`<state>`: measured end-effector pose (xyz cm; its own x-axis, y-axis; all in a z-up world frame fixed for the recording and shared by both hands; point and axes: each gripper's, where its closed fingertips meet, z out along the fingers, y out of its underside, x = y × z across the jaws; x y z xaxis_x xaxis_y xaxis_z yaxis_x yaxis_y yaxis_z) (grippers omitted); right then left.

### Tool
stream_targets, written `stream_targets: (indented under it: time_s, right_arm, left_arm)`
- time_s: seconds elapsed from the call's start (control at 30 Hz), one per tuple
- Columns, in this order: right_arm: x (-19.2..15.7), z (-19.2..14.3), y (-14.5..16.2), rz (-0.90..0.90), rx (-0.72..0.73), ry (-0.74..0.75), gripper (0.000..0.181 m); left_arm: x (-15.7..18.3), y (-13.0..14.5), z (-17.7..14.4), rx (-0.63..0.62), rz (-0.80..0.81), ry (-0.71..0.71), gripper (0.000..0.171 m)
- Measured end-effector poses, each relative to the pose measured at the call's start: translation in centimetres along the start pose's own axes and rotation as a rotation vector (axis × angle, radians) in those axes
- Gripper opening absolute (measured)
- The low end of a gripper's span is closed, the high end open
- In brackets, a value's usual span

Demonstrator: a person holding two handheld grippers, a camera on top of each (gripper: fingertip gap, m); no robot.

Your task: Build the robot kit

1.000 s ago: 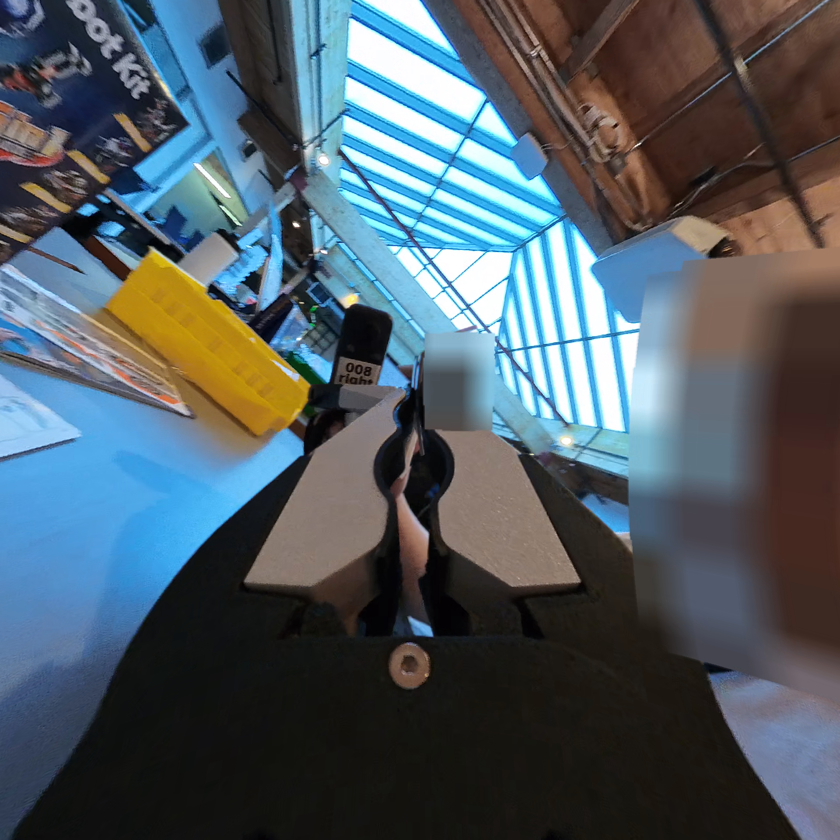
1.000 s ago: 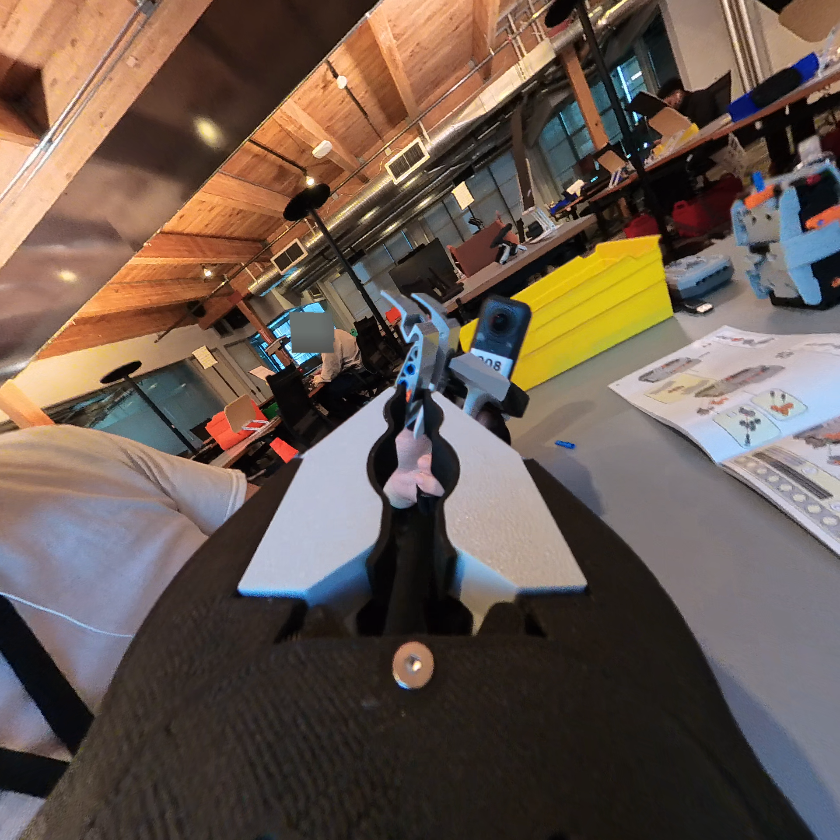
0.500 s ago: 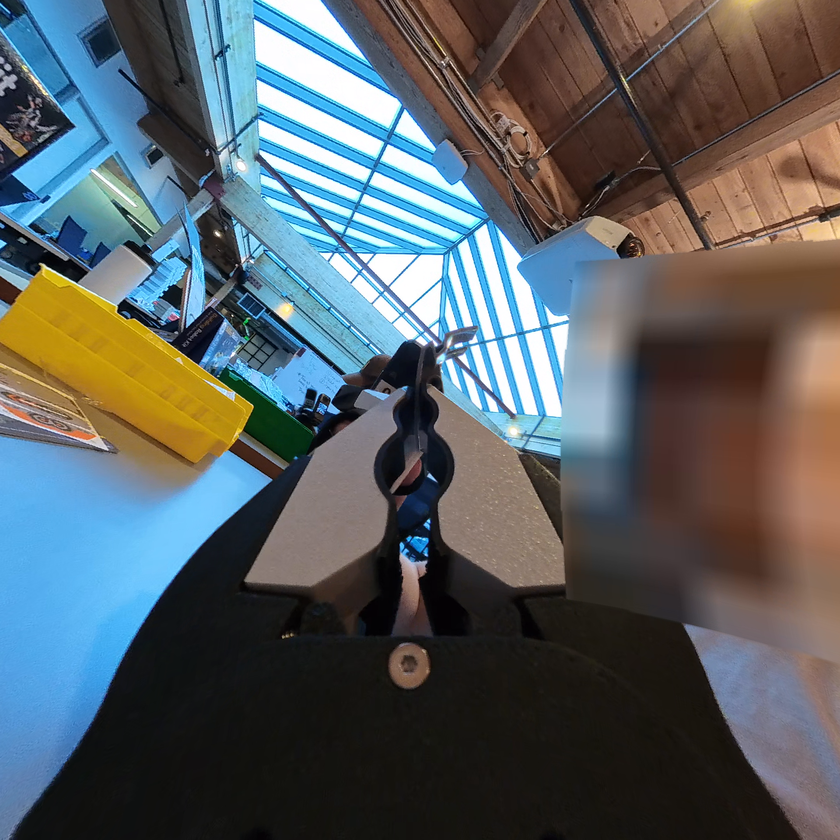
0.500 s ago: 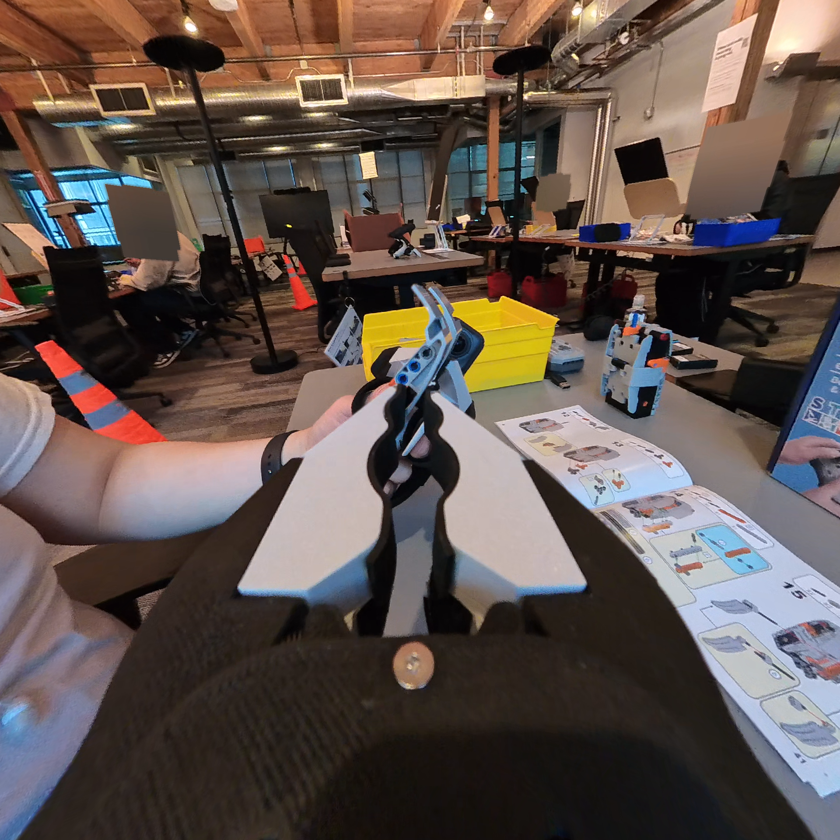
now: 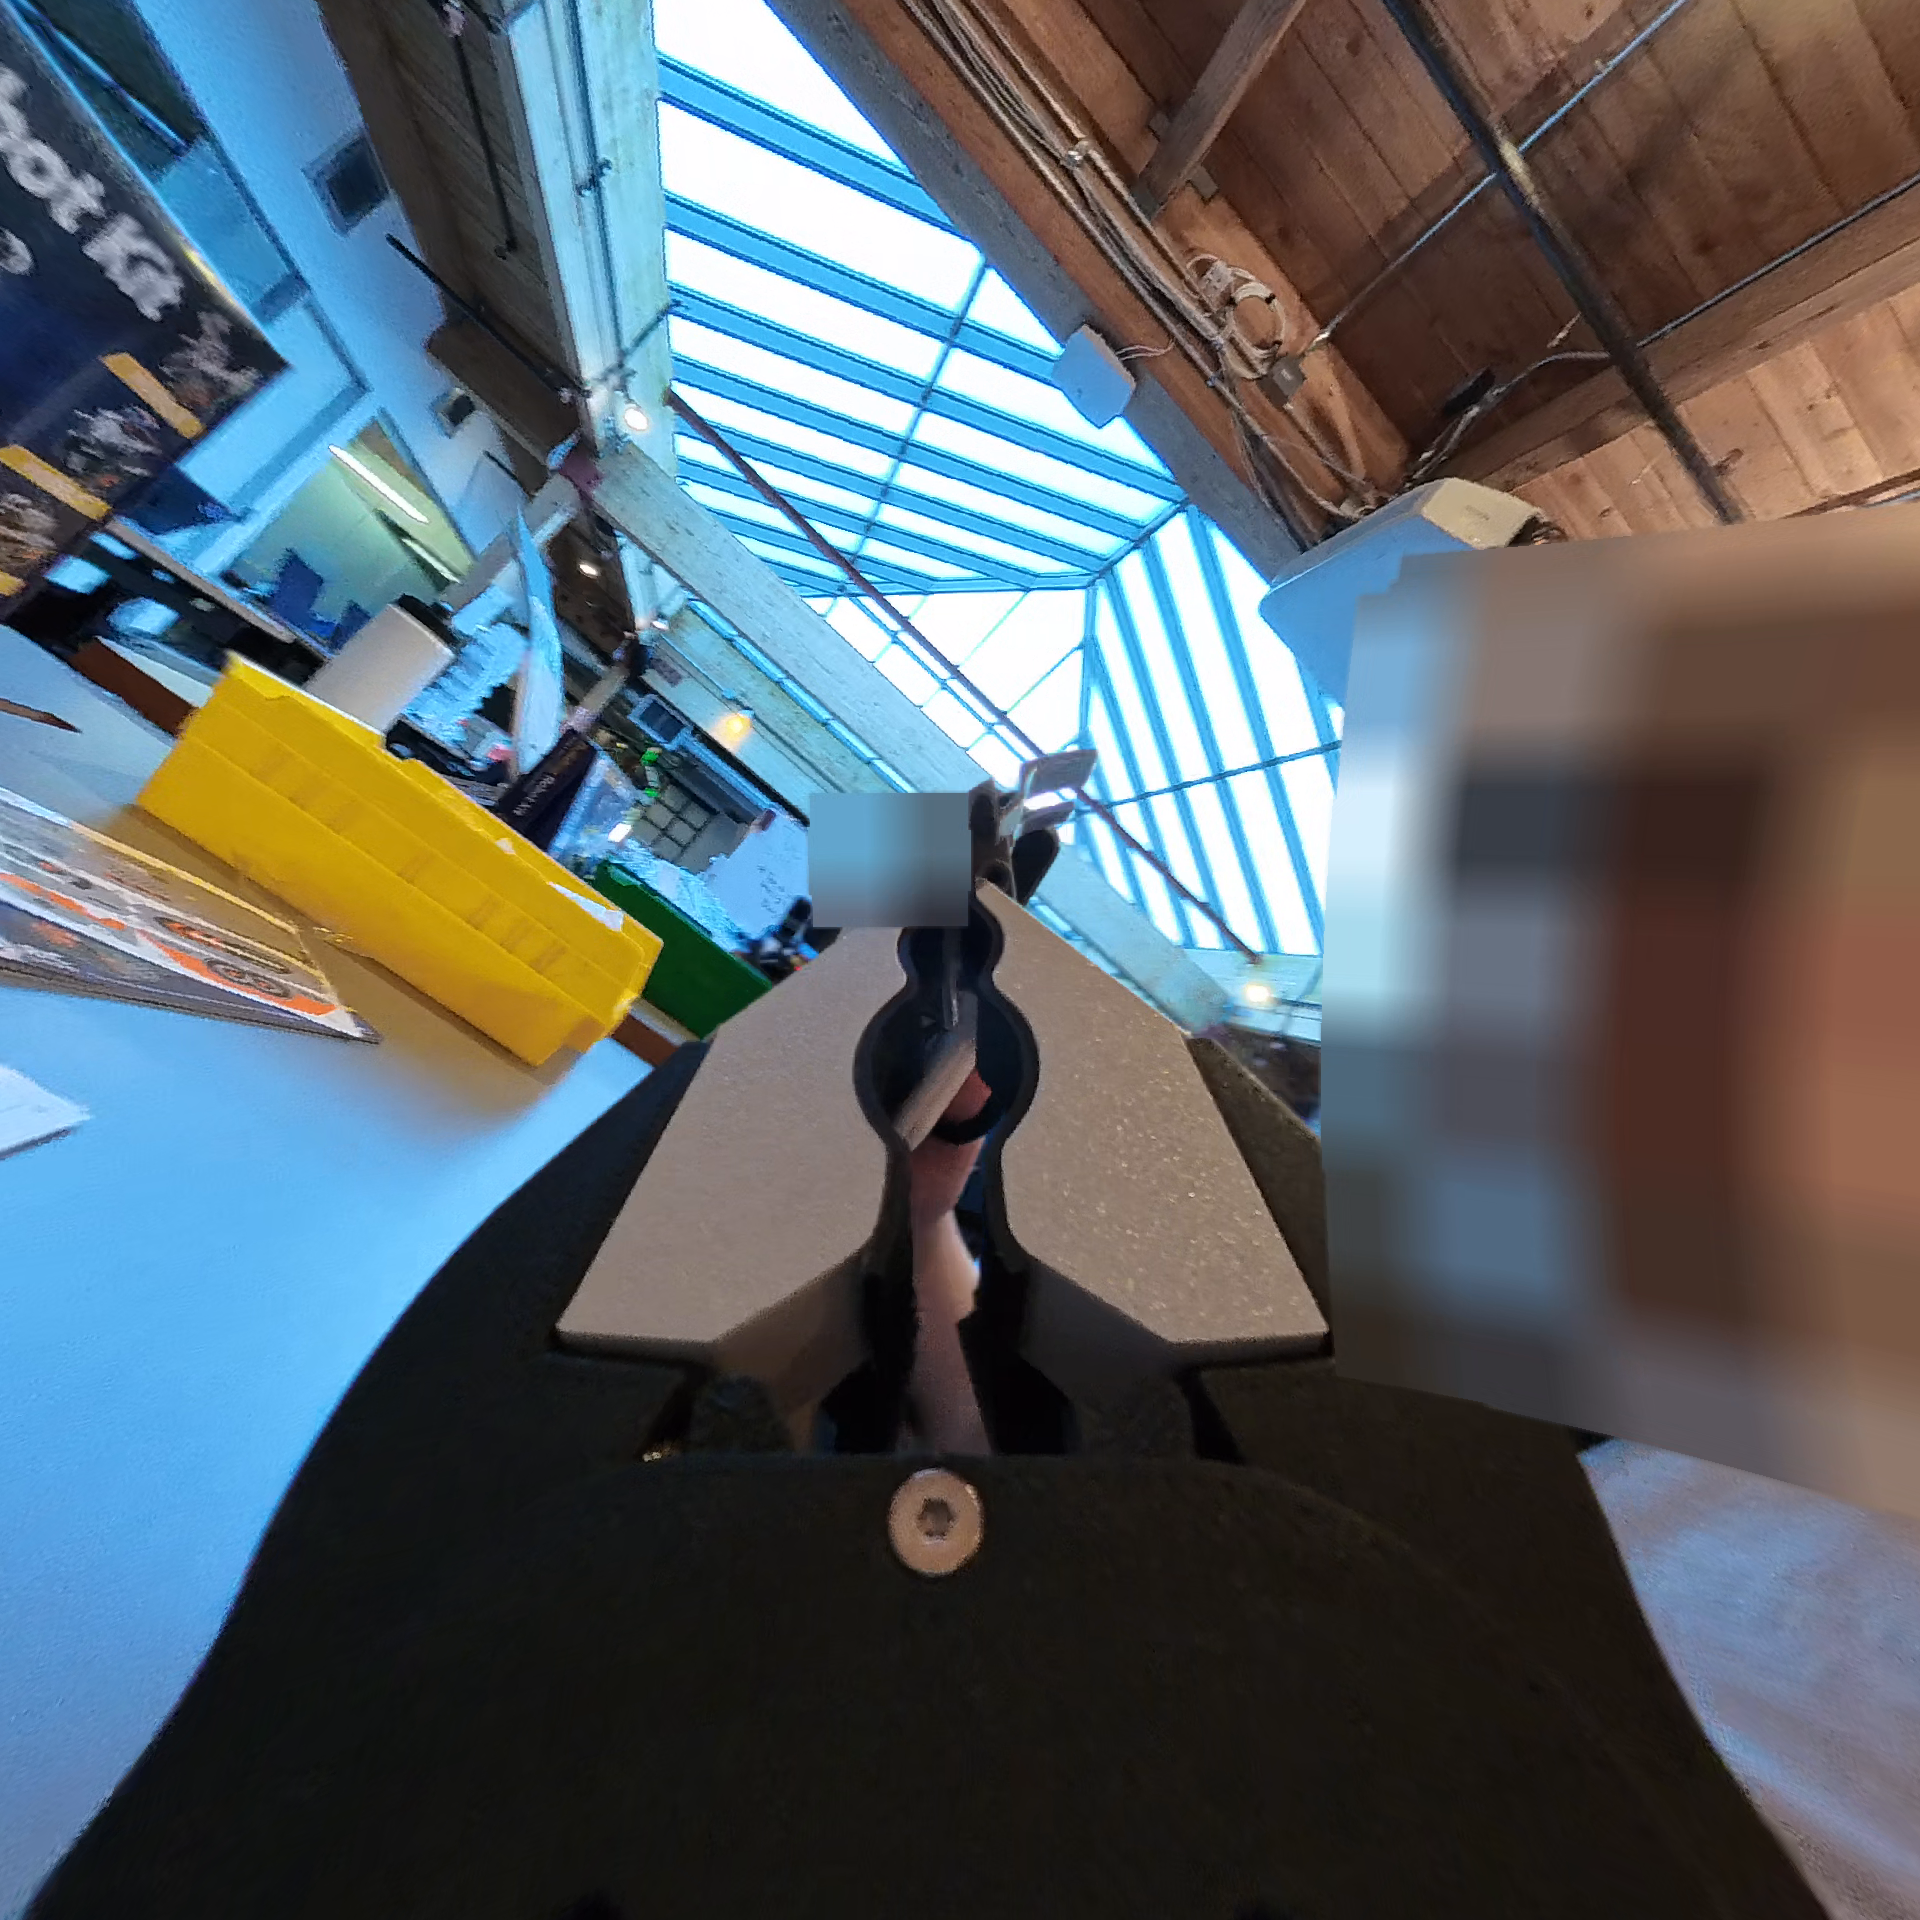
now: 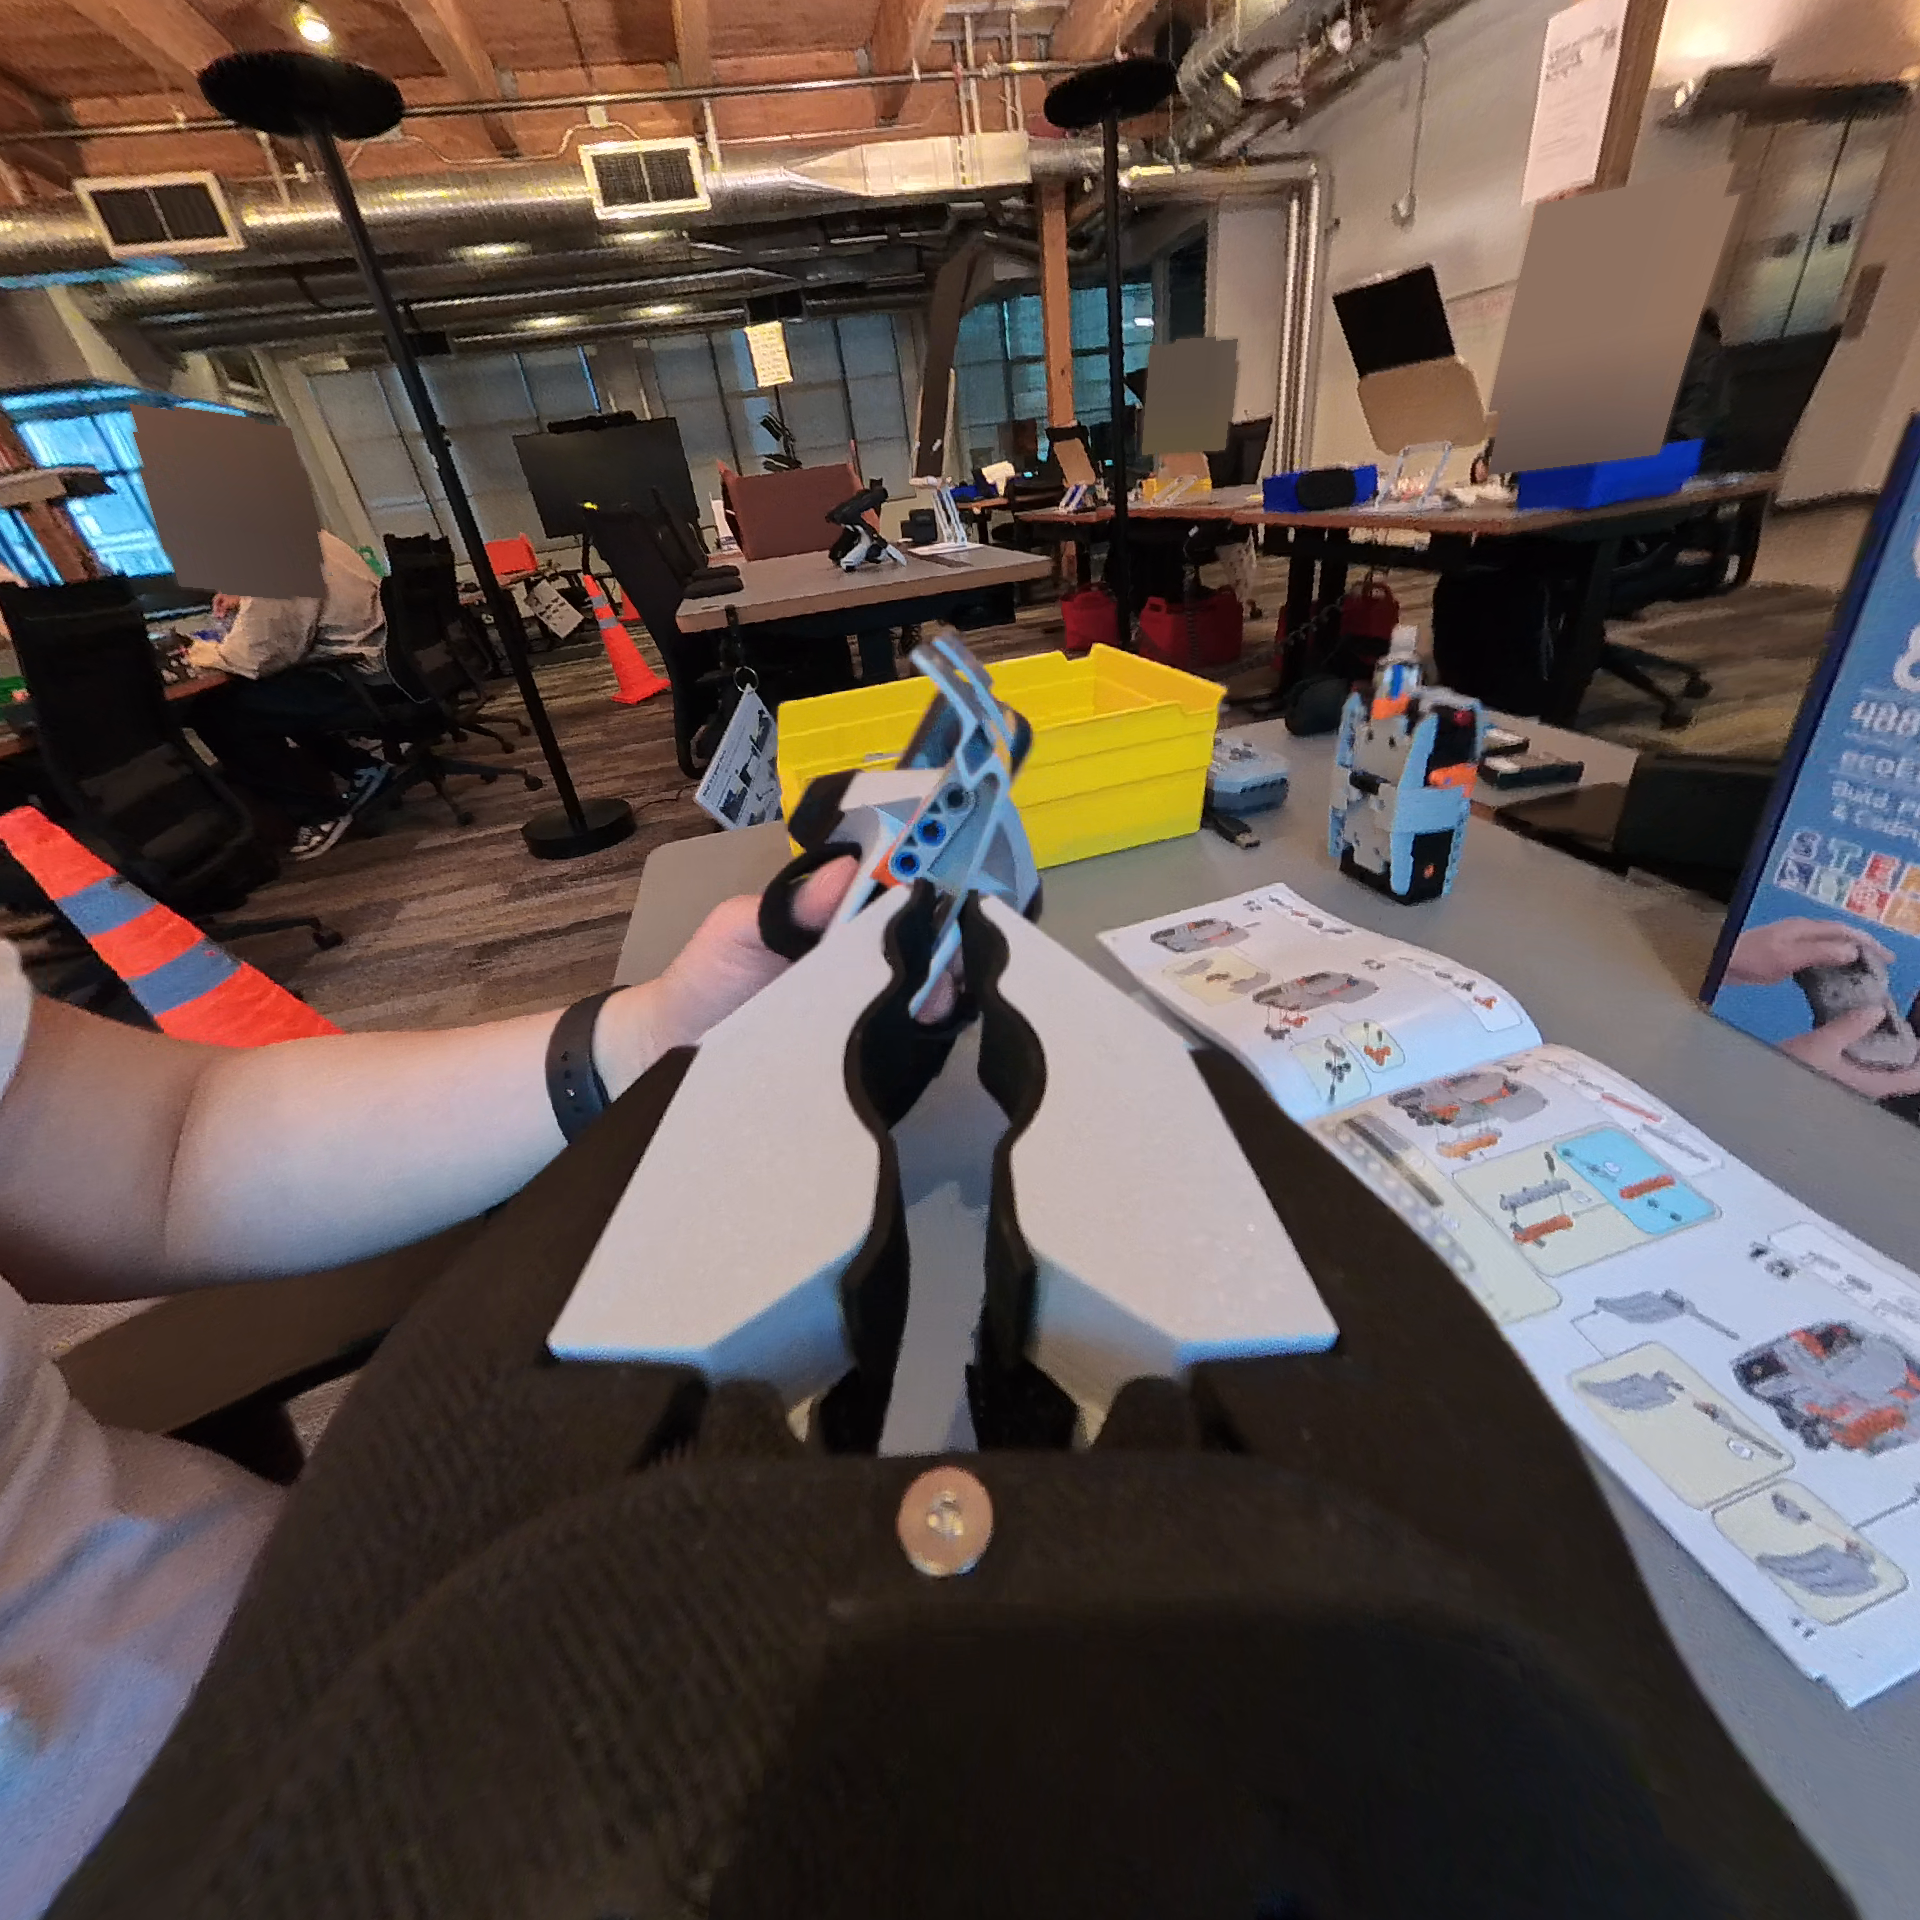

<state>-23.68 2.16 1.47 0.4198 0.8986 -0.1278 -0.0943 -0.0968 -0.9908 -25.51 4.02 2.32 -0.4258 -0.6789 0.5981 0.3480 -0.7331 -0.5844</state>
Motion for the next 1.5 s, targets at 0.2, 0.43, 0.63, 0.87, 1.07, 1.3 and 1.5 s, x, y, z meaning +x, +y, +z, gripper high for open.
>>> stream_targets:
  time_s: [0.2, 0.43, 0.63, 0.87, 1.07, 1.3, 1.5]
  right_arm:
    - [2.0, 0.0, 1.3, 0.229, 0.0, -0.051, 0.002]
    - [3.6, 0.2, 2.9, 0.269, -0.035, -0.046, 0.006]
    - [4.0, 0.2, 3.4, 0.264, -0.054, -0.03, 0.006]
    - [4.3, 0.4, 3.7, 0.272, -0.058, -0.022, 0.009]
    - [4.1, 0.4, 3.4, 0.224, -0.052, -0.01, 0.009]
    - [3.8, 0.2, 2.7, 0.113, -0.04, 0.018, 0.009]
    - [3.8, 0.0, 2.4, 0.104, -0.032, 0.019, 0.009]
  left_arm:
    - [-1.5, 0.2, -0.3, -0.03, 0.181, -0.201, 0.0]
    - [-2.6, 0.5, -0.6, -0.076, 0.314, -0.357, 0.0]
    - [-3.2, 0.6, -0.8, -0.071, 0.276, -0.383, 0.0]
    - [-3.7, 0.5, -1.1, -0.053, 0.239, -0.404, 0.0]
    - [-3.6, 0.4, -1.1, -0.038, 0.22, -0.382, 0.0]
    - [-3.1, 0.4, -0.7, -0.026, 0.216, -0.337, 0.0]
    - [-2.8, 0.5, -0.5, -0.034, 0.238, -0.325, 0.0]
